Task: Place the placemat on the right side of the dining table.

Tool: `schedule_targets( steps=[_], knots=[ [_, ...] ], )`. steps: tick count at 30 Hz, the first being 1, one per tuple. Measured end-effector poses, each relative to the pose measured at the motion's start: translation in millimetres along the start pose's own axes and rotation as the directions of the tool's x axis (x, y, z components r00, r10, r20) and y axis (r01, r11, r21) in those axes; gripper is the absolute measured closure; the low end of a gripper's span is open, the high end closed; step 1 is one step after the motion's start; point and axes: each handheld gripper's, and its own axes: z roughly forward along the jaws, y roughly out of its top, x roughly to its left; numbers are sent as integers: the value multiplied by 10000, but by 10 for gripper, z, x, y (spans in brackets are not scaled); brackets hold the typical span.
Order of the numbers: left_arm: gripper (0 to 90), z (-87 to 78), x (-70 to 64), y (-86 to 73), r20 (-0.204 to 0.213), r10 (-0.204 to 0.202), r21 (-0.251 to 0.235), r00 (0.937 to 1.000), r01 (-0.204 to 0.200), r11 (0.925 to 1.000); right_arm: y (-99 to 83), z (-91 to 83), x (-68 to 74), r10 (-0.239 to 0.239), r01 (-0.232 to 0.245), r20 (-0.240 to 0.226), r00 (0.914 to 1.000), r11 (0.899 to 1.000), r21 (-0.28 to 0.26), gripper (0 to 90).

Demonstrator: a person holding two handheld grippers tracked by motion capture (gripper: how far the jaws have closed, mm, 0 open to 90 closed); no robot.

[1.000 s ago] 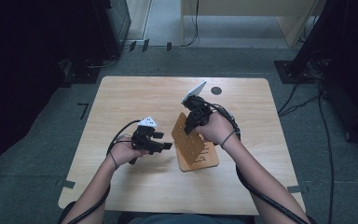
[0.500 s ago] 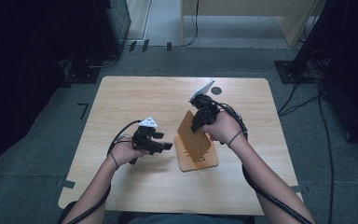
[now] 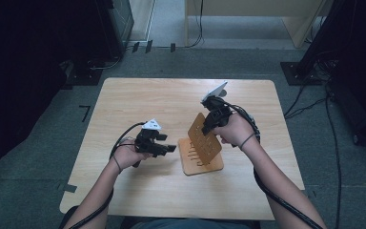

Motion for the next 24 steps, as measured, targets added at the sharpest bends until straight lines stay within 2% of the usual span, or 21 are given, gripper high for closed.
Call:
schedule_targets(
  steps=[7,11,24],
  knots=[
    [300,8,2,-7,15,22,44,10000,-22,10000,-24,-43,-89,191,-191,50,9998,9998,-50,874],
    [293,15,-4,-8,-85,230,157,9997,-229,9996,-43,-42,-162,326,-325,73,9994,9995,-42,873],
    [292,25,-7,-13,-69,217,211,9997,-216,9995,-94,-166,-369,743,-737,146,9971,9967,-347,876]
  ],
)
